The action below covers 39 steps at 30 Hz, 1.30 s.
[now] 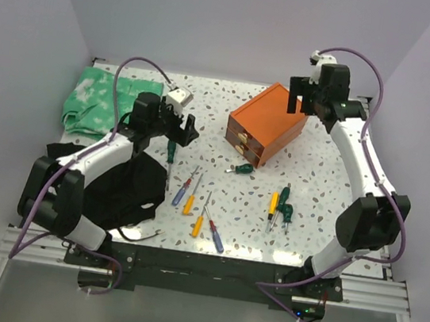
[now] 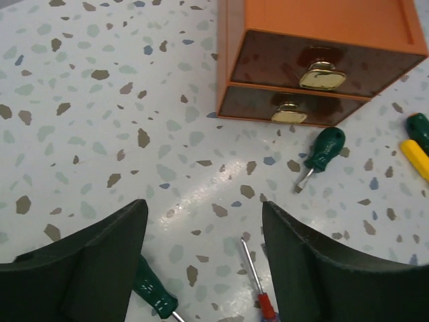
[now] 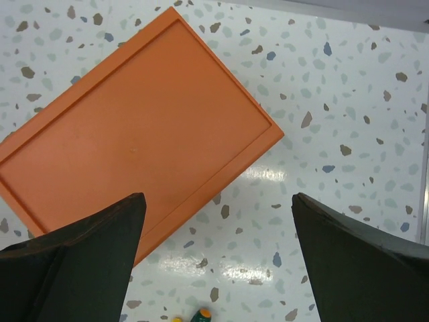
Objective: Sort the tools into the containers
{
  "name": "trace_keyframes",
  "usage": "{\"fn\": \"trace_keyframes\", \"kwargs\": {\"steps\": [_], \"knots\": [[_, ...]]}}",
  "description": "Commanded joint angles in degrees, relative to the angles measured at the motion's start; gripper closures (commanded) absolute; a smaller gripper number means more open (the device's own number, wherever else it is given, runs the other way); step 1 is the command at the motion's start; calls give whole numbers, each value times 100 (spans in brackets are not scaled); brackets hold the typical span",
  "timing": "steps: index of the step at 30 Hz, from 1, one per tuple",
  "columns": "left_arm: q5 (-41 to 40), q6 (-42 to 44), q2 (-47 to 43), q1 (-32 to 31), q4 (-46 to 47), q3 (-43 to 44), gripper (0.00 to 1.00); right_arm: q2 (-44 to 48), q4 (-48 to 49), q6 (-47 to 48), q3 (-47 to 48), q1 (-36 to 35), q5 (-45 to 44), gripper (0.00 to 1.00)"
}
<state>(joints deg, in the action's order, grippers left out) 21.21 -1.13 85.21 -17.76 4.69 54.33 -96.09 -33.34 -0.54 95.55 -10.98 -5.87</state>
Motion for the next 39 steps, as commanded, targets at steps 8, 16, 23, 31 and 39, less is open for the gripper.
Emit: {"fn": "trace_keyframes", "kwargs": {"steps": [8, 16, 23, 31, 39], "knots": [[1263, -1082, -488, -61, 1947, -1029, 100, -181, 363, -219, 790, -27, 1782, 82], [1201, -1750, 1075, -157, 2150, 244, 100, -1148, 688, -325, 1124, 17, 1325, 100], [1157, -1997, 1876, -325, 2370, 1035, 100, -1939, 742, -192, 1835, 246, 1220, 100], [1219, -1927, 2658, -544, 2432, 1704, 100, -2563, 645, -52, 2179, 316, 1027, 100], [956, -1803, 3115, -624, 2379, 2196, 100, -2397, 478, 18, 1328, 413, 596, 100]]}}
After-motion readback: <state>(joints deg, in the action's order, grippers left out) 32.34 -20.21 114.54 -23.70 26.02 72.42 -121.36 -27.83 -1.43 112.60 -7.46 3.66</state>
